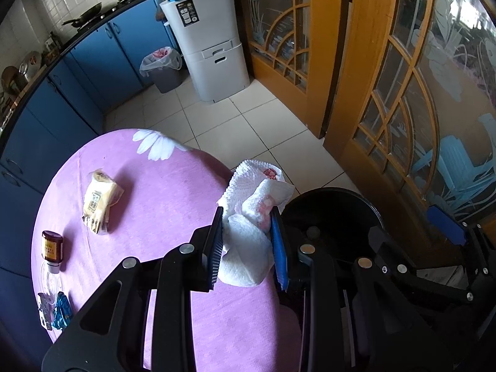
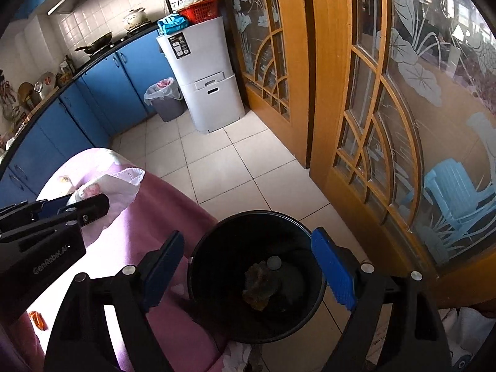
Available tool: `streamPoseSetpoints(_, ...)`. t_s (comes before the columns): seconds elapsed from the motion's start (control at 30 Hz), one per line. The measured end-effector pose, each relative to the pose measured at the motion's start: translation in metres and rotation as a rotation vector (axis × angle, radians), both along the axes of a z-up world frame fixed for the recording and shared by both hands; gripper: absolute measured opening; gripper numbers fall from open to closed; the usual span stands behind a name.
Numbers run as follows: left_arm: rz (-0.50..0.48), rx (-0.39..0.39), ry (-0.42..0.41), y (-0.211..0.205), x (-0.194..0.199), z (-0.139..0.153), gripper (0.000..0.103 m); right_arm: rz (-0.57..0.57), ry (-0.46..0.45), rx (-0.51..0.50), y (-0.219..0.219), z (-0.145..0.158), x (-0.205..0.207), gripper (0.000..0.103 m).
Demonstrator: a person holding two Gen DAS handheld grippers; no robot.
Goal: Collect trash
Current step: 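Carry both items over the black bin and open both tools to drop them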
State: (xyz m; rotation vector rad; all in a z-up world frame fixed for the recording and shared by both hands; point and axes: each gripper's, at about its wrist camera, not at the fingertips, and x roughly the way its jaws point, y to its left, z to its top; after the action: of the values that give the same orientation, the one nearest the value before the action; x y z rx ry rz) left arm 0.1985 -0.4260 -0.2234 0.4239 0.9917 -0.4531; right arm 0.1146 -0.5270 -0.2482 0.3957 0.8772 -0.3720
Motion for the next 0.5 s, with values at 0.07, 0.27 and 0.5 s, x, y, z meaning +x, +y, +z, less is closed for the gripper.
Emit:
streamPoseSetpoints(0.07,-0.007,0.001,0.002,-0.004,0.0,0.0,0.029,-0.002,0.005,0.005,-0.003,-0.002,0.0,0.082)
streamPoseSetpoints(0.27,-0.034,0.007,0.009,-0.02,-0.004,-0.002,0.029,-0.004,-0.001,0.035,-0.013,-0.008,-0.003,0.096)
streamPoseSetpoints(0.5,-0.049,0.015,0.018,-0.033,-0.006,-0.007,0.029,0.01,0.011,0.078,-0.018,-0.017,-0.004,0.096)
